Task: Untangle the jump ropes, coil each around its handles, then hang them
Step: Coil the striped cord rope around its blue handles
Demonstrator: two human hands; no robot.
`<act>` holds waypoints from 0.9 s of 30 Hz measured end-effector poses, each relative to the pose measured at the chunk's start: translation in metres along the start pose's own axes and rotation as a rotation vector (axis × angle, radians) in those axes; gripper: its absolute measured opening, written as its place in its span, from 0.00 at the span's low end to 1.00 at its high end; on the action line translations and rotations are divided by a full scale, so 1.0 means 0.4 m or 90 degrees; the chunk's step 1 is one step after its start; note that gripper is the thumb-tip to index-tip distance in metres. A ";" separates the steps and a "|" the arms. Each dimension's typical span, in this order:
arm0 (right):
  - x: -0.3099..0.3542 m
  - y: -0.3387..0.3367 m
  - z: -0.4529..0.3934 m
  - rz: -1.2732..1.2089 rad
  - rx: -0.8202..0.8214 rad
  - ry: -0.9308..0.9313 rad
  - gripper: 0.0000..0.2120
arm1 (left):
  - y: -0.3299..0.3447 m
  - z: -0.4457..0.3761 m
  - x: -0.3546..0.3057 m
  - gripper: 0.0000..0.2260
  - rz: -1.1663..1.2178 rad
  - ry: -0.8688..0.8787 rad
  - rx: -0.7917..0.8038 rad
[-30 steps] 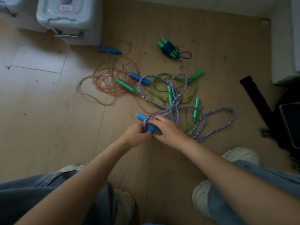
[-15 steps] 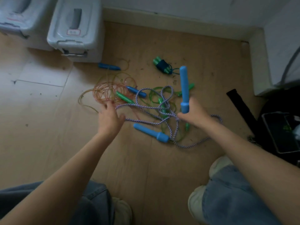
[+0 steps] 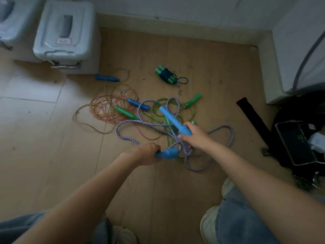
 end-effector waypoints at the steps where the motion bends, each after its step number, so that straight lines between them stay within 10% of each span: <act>1: 0.022 -0.034 -0.001 -0.097 -0.028 0.013 0.19 | -0.036 0.025 -0.009 0.12 0.120 -0.010 0.022; 5: 0.168 -0.226 0.045 -0.259 -0.096 -0.086 0.21 | -0.256 0.161 -0.052 0.05 0.289 0.022 -0.013; 12: 0.430 -0.523 0.366 0.088 0.157 -0.393 0.23 | -0.503 0.466 -0.180 0.23 0.610 0.099 -0.069; 16: 0.485 -0.538 0.486 0.341 -0.085 -0.463 0.27 | -0.512 0.611 -0.260 0.29 0.609 0.228 0.058; 22: 0.466 -0.547 0.576 0.265 -0.242 -0.546 0.30 | -0.509 0.728 -0.313 0.12 0.285 0.248 -0.152; 27: 0.429 -0.556 0.591 0.176 -0.369 -0.547 0.34 | -0.485 0.752 -0.329 0.17 0.511 0.312 -0.010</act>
Point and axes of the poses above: each hand's wrist, its own z-axis away from the middle knuckle, its own y-axis out of the palm, x = y × z, the point moved 1 cm from there along -z, towards the middle knuckle, and after that the axes turned 11 degrees about z, right-handed, at the moved point
